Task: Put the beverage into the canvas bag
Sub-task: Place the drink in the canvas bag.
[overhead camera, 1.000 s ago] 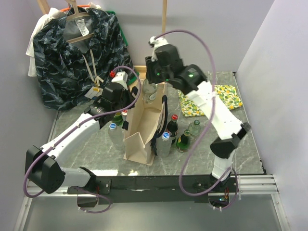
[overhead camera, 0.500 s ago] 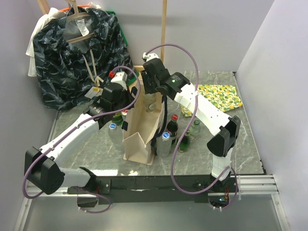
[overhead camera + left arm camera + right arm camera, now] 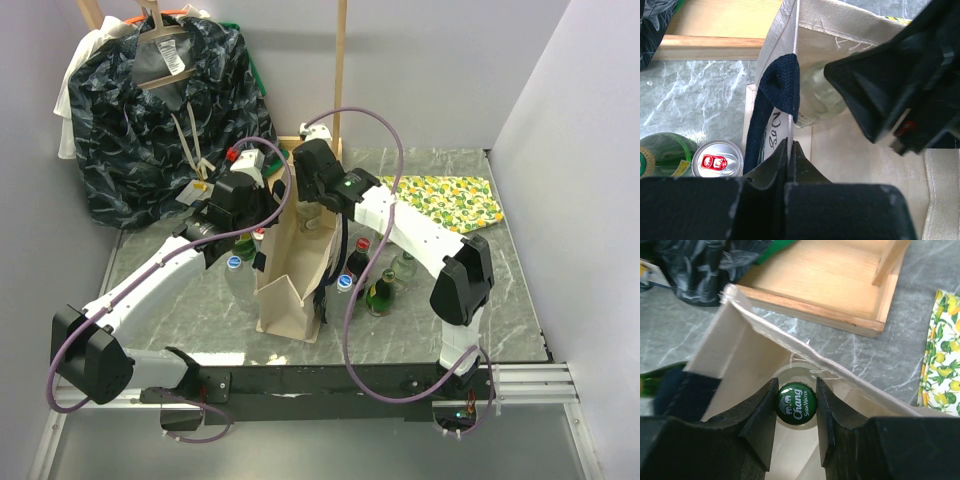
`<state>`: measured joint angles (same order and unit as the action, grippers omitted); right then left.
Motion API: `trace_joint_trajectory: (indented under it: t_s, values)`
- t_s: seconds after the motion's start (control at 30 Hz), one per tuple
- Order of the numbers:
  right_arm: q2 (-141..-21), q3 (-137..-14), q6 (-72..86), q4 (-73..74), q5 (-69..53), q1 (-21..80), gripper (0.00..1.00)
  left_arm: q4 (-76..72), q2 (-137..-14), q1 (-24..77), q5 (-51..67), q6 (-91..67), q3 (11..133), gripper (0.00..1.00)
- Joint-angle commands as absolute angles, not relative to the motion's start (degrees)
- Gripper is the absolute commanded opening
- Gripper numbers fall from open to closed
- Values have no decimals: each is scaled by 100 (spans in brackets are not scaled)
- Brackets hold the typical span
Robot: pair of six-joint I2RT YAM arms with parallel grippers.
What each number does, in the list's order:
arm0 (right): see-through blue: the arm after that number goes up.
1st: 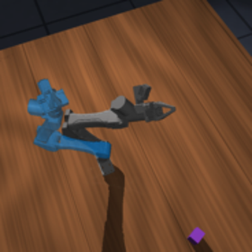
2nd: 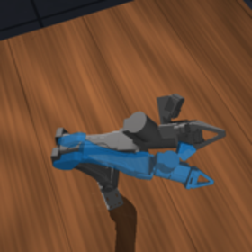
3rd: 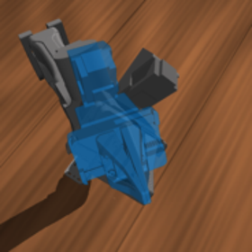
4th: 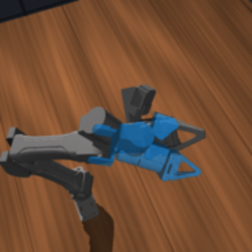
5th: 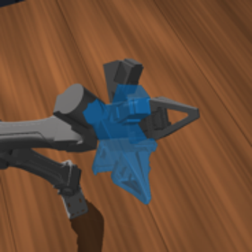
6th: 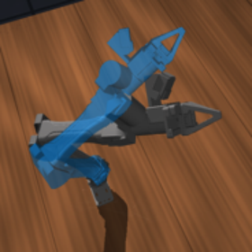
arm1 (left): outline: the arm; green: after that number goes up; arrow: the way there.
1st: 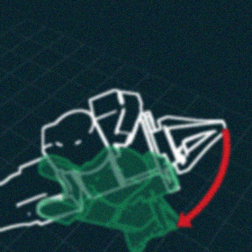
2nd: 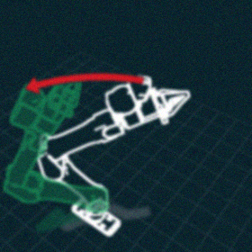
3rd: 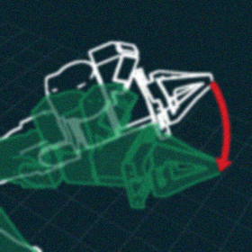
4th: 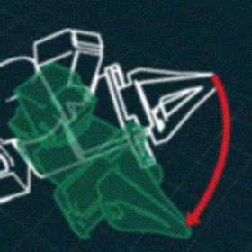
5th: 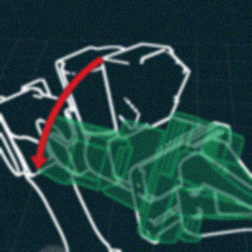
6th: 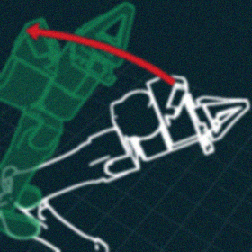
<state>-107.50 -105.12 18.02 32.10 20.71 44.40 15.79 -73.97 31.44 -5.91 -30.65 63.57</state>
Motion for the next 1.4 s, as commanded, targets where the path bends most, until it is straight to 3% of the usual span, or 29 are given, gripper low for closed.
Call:
trace_joint_trajectory:
  t_s: [0.0, 1.37]
  values:
    - [-10494, -10547, 1977, 1925, 2505, 4474, 0, 1626, -7304, 3146, -642, -2962, 6381, 1]
    - [-11548, -10020, 2285, 993, 3050, 4623, 0, 1749, -7269, 3146, -633, -2918, 6337, 1]
